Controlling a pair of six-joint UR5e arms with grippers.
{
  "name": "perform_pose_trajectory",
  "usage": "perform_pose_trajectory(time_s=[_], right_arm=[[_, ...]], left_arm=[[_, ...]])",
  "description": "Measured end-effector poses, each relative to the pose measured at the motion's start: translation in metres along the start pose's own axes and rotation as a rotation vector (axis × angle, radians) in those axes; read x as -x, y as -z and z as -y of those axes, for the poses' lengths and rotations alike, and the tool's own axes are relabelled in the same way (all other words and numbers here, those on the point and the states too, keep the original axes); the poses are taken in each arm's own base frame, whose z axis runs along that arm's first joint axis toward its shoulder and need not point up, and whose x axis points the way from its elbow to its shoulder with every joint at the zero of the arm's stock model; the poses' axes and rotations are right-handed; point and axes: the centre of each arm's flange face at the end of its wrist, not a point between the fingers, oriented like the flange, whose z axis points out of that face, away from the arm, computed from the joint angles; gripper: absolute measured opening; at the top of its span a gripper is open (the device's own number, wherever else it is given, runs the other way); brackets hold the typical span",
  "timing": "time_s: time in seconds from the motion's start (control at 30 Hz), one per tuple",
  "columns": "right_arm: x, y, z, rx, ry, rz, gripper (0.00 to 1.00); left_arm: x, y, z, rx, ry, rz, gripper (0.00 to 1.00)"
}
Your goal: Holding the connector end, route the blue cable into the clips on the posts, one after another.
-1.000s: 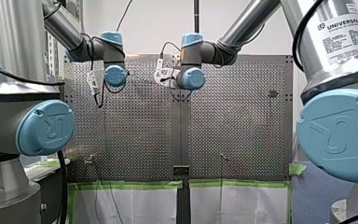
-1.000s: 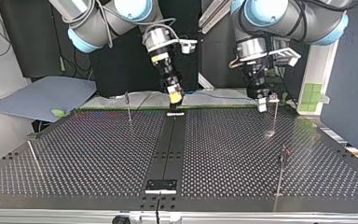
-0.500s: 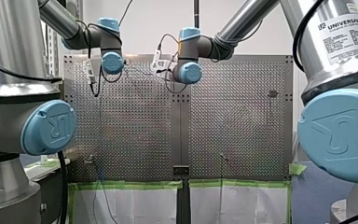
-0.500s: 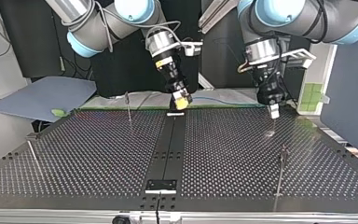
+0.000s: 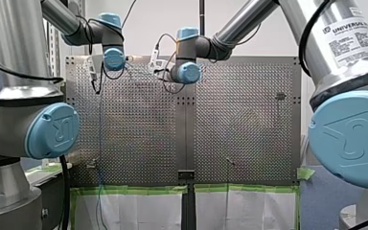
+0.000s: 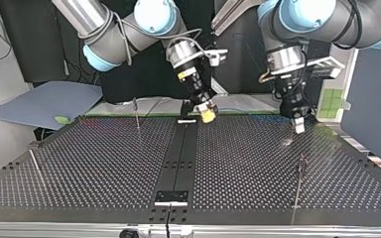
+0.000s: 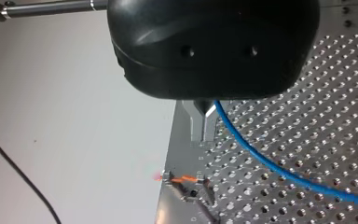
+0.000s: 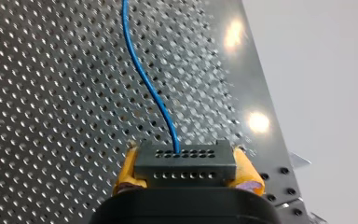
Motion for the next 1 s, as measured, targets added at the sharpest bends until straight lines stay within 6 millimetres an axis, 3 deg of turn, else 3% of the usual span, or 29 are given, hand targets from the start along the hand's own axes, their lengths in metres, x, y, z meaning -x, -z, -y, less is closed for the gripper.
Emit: perform_pose_trajectory(time_s=[0.23,0.7,1.0], right_arm=[[-0.001,-0.013,0.009,-0.015,-0.011,0.001,0.0],[-0.046,-0.037,0.023,-0.036,-0.02,-0.038,0.0],[-0.068,-0.051,0.017,-0.033,-0.048,-0.079,0.0]], left_arm=[[0.004,-0.008,-0.004,0.001,0.0,0.01,0.0],[0.019,-0.034,-0.005,-0.033,0.038,0.044,0.0],[0.025,-0.048,-0.015,-0.02,0.038,0.059,0.0]])
